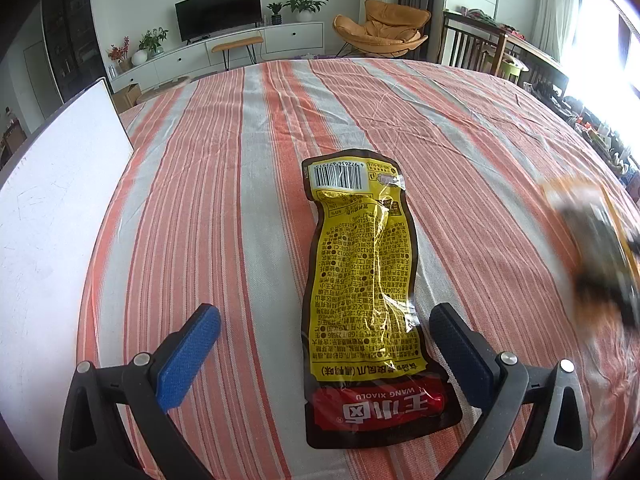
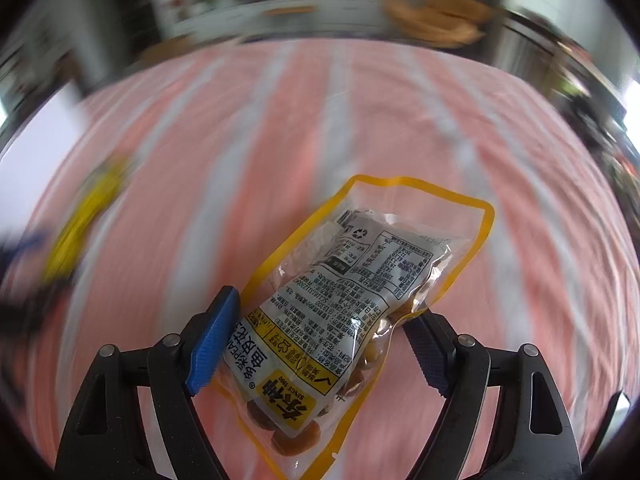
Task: Organize snacks
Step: 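Grasp the yellow-bordered peanut packet with right tool while left tool grasps yellow-and-red bag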
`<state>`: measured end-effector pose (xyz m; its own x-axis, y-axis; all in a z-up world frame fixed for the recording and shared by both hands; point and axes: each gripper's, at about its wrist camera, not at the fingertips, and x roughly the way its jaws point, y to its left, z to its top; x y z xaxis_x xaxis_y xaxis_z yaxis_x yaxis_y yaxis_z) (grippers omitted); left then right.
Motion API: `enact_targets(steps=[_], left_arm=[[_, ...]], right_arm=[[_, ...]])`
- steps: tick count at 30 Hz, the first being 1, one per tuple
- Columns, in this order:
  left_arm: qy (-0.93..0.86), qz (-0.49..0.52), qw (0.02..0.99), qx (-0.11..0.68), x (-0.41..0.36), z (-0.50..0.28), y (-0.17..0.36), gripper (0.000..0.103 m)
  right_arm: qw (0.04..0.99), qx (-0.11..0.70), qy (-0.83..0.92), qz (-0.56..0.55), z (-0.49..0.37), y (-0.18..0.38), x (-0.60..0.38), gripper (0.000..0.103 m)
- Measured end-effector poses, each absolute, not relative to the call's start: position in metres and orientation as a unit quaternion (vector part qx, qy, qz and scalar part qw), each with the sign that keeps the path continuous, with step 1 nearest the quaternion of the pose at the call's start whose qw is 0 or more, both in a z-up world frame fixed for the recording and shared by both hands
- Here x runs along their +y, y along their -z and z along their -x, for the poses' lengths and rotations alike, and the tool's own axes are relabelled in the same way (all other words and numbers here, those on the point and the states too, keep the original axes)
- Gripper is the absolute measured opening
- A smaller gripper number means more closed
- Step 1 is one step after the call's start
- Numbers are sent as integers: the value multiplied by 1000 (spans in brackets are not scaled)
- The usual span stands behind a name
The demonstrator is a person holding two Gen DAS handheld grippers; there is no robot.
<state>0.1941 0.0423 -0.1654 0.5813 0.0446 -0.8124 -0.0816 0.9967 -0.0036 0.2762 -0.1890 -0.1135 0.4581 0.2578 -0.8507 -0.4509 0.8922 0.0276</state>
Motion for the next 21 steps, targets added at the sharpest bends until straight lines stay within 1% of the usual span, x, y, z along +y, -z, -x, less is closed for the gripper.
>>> enact_targets(steps=[4,8,17,21], left_arm=[[-36,20,889,456,42,-194,165,103],[-36,20,889,456,42,-194,165,103],[-36,20,889,456,42,-194,165,103],[-36,20,889,456,42,-194,165,103]], right_arm=[[817,483,-278,151,-226,117,-185,85],[809,505,-266,143,-236,120,-200,86],[814,544,-203,30,-244,118,-216,86],[819,536,-199,-45,-237,105,-240,86]])
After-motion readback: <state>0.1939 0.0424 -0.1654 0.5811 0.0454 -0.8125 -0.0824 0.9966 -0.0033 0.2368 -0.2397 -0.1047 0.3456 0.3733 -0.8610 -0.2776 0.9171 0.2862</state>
